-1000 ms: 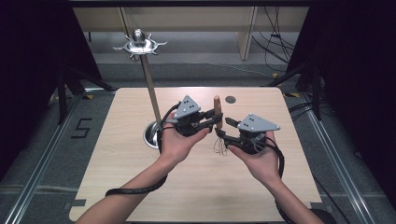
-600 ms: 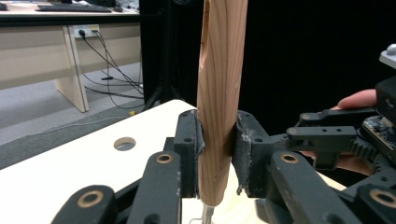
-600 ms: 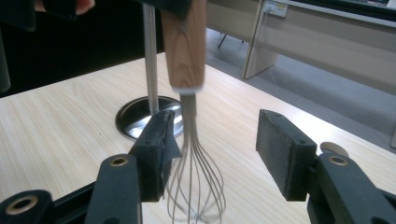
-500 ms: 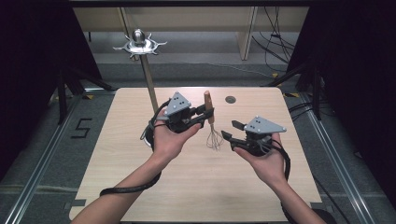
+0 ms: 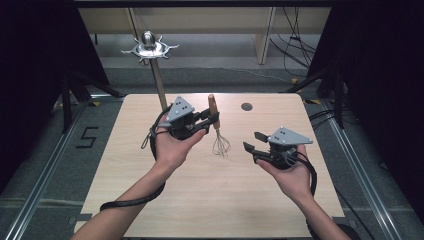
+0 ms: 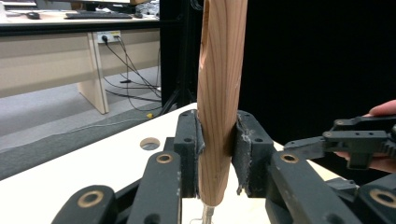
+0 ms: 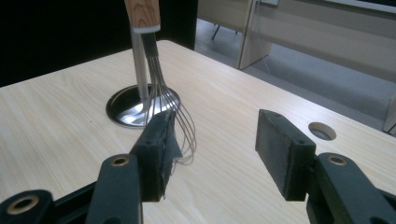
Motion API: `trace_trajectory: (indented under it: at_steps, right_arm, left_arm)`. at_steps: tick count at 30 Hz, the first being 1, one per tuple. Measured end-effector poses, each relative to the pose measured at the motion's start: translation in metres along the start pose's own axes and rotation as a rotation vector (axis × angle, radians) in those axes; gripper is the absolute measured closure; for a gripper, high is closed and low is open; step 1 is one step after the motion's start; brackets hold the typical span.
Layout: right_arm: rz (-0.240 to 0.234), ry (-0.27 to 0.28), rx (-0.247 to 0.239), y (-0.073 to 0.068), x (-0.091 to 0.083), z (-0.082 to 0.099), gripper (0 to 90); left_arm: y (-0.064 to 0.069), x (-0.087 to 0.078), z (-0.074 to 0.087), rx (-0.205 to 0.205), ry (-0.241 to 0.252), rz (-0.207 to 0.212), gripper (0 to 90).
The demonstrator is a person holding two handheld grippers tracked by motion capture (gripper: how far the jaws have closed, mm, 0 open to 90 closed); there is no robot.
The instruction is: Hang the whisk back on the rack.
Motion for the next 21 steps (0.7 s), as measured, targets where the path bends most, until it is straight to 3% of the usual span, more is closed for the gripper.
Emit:
trace_trajectory:
  at_steps: [7,10,13,14,19,21]
  right_arm:
    - [0.010,-0.018,0.026,0.002,-0.003,0.008,48.1]
    - [0.025,0.003,0.033,0.003,-0.003,0.011,48.1]
    - [0.012,-0.026,0.034,0.005,-0.005,0.016,48.1]
    - [0.017,-0.033,0.059,0.003,-0.006,0.017,48.1]
    - [0.035,-0.007,0.034,0.006,-0.005,0.023,48.1]
    - [0.022,-0.036,0.050,0.006,-0.008,0.025,48.1]
  left_arm:
    - [-0.009,-0.002,-0.003,0.021,-0.004,-0.031,72.2]
    - [-0.013,-0.002,-0.005,0.017,-0.007,-0.044,72.2]
    - [-0.018,-0.003,-0.006,0.019,-0.009,-0.058,72.2]
    - [-0.019,-0.003,-0.007,0.020,-0.011,-0.062,72.2]
    - [-0.026,-0.004,-0.011,0.036,-0.020,-0.088,72.3]
    - [-0.029,-0.005,-0.013,0.036,-0.021,-0.092,72.3]
Point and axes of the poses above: each handheld gripper's, and its own axes: x roughly forward along the jaws, z roughly out of its underside, y roughly to its right, the point moved 3 cm from there along x, roughly forward along the jaws, and after that the axes turned 12 degrees about -z, right-handed, at the moved point
